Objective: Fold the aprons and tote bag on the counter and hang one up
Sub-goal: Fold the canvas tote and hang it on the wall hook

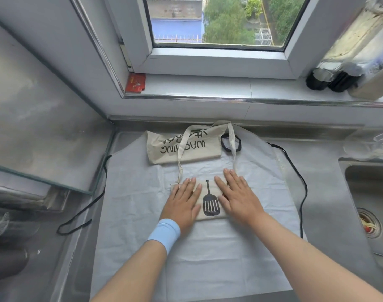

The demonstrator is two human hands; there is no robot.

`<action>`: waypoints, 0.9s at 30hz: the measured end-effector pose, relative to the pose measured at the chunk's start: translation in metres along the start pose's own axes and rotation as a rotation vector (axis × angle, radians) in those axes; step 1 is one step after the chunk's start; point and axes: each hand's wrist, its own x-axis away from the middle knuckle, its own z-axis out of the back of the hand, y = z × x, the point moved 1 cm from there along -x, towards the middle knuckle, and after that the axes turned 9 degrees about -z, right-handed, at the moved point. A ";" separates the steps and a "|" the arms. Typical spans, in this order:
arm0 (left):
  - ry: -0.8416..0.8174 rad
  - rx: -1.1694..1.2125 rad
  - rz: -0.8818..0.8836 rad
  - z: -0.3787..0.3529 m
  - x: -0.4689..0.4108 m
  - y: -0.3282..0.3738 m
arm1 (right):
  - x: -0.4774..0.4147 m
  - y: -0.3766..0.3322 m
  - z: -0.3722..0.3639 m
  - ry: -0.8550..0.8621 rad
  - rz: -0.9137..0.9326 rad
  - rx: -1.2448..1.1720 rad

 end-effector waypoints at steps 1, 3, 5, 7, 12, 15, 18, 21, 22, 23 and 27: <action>0.002 -0.001 -0.005 0.000 0.002 -0.003 | 0.000 0.002 0.001 0.000 -0.006 0.002; 0.012 -0.016 -0.012 -0.001 0.006 -0.008 | 0.001 0.004 0.001 -0.003 -0.017 0.003; 0.033 -0.035 -0.012 0.000 0.011 -0.011 | 0.002 0.003 0.000 0.013 -0.023 0.040; 0.099 -0.050 -0.040 0.006 0.012 -0.006 | 0.006 -0.002 0.002 0.108 -0.026 0.063; 0.253 -0.157 -0.233 0.020 0.007 0.026 | 0.015 -0.020 0.013 0.346 0.190 -0.123; 0.175 -0.075 -0.101 0.021 0.014 0.029 | 0.029 -0.018 0.012 0.194 0.263 -0.072; 0.087 -0.014 -0.012 0.025 0.025 0.025 | 0.034 -0.008 0.014 0.147 0.258 -0.008; 0.035 0.008 0.002 0.027 0.032 0.018 | 0.032 -0.005 0.015 0.182 0.278 0.033; 0.035 0.041 0.020 0.027 0.034 0.015 | 0.032 -0.005 0.014 0.204 0.277 0.062; 0.046 0.088 0.036 0.027 0.036 0.011 | 0.031 -0.005 0.013 0.231 0.262 0.086; 0.122 0.305 0.116 0.033 0.036 0.001 | 0.027 -0.011 0.017 0.286 0.146 0.017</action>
